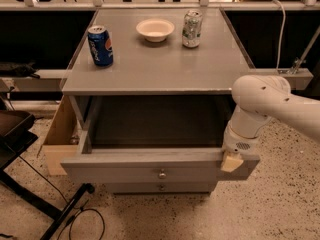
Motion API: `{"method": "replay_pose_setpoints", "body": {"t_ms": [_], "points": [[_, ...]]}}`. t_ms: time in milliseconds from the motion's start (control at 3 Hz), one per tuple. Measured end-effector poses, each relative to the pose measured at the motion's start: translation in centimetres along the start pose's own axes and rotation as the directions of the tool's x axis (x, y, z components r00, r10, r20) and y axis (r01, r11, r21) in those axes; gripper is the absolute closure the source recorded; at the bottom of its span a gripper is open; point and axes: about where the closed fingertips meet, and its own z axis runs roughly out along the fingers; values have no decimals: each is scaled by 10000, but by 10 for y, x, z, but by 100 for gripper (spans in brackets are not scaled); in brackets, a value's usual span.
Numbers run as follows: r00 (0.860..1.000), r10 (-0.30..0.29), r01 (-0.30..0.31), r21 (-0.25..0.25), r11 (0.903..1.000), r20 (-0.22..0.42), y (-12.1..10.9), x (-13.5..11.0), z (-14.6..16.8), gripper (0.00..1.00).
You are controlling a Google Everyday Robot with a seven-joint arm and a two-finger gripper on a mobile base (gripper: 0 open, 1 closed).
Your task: Open top drawer
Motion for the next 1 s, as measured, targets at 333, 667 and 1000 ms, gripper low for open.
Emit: {"method": "replay_pose_setpoints", "body": {"t_ms": [333,667,1000], "points": [[10000,-1,1,-4,10000,0,-2,0,-2,92],[10000,-81,80,-374,9993,-28,24,12,-3,100],[9999,22,-15,-705,9975,99,47,24,-2,100]]}}
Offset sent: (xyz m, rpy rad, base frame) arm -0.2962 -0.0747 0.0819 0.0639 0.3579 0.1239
